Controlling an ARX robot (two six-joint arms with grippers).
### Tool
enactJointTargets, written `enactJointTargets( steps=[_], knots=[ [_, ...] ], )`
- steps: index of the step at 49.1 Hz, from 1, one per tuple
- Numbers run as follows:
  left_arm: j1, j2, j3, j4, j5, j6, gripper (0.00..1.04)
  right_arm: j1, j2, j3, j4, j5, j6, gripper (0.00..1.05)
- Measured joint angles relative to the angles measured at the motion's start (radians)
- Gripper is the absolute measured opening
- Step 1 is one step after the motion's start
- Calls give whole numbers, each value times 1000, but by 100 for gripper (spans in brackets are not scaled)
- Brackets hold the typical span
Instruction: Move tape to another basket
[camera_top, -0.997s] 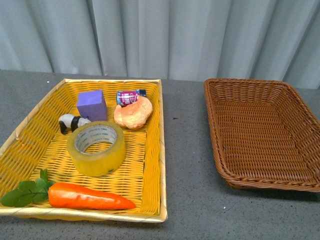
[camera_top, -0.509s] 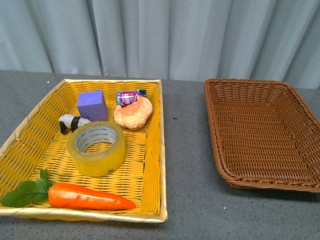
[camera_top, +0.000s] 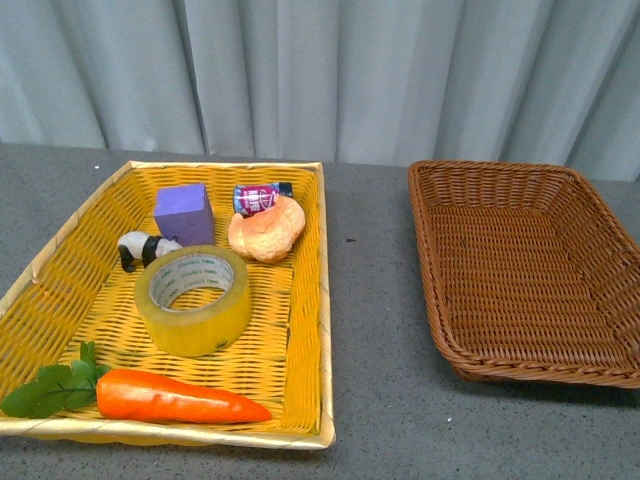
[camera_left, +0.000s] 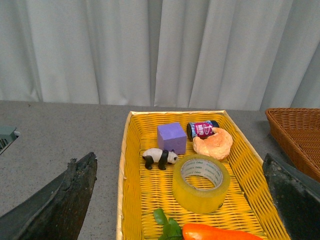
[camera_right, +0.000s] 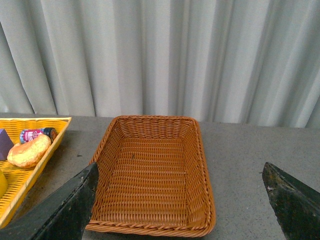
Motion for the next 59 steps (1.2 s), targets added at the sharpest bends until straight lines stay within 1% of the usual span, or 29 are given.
enactJointTargets(
  steps=[13,14,15,16,17,18,22,24,27,29,32,38,44,47,51,55,59],
  knots=[
    [0,0,0,0,-1,0,98,0,0,0,0,0,0,96],
    [-16,14,7,-27,-54,-16,98,0,0,0,0,0,0,96],
    [-44,47,24,-68,-135,-36,98,0,0,0,0,0,0,96],
    [-62,83,32,-70,-172,-47,98,0,0,0,0,0,0,96],
    [-79,145,42,-52,-235,-66,98,0,0,0,0,0,0,96],
    [-85,210,51,-20,-238,-87,98,0,-1,0,0,1,0,96],
    [-97,461,101,156,-225,-121,98,0,-1,0,0,0,0,96],
    [-106,624,145,268,-211,-138,98,0,-1,0,0,0,0,96],
    [-127,843,218,394,-185,-150,98,0,-1,0,0,0,0,96],
    [-140,975,267,441,-171,-156,98,0,-1,0,0,0,0,96],
    [-150,1096,310,475,-156,-157,98,0,-1,0,0,0,0,96],
    [-160,1337,416,465,-130,-168,98,0,-1,0,0,0,0,96],
    [-157,1571,555,404,-111,-207,98,0,-1,0,0,0,0,96],
    [-155,1627,593,385,-106,-225,98,0,-1,0,0,0,0,96],
    [-154,1695,642,349,-131,-227,98,0,-1,0,0,0,0,96],
    [-154,1752,694,302,-110,-235,98,0,-1,0,0,0,0,96],
    [-153,1798,731,270,-113,-237,98,0,-1,0,0,0,0,96]
  ],
)
